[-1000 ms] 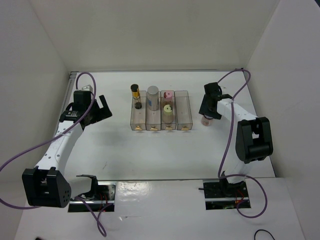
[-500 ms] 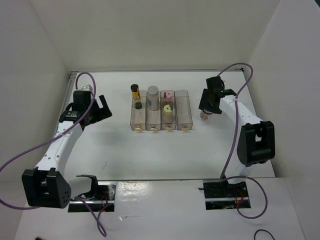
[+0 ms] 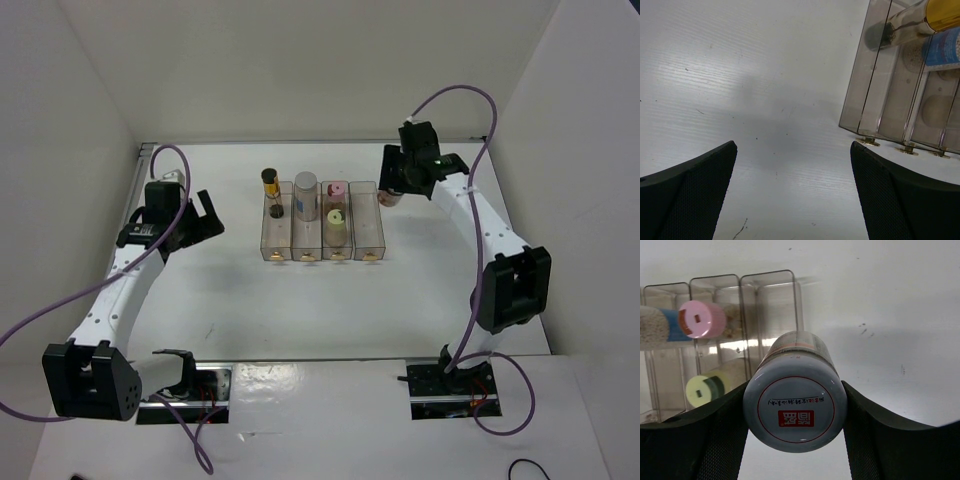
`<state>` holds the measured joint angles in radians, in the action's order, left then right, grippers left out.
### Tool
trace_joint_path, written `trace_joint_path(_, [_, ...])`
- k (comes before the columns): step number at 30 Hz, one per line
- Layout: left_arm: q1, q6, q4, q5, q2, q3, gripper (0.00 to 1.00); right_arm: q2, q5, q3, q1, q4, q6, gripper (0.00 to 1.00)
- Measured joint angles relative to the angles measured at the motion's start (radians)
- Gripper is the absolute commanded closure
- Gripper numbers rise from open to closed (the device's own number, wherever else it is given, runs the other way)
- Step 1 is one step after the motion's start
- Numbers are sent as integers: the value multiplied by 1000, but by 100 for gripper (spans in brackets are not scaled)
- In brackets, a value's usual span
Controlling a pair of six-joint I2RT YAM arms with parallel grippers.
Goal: Organize the condiment bottles
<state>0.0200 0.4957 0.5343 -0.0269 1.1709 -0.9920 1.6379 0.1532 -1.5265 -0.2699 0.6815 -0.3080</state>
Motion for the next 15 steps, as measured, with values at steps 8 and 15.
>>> trace_joint_path(8, [0,0,1,0,-4,1,0,77,-25,-24,-106,0,10,100])
trace_joint_path(15, [0,0,3,2,-5,12,0,114,-35,-18,-123,-2,9,99])
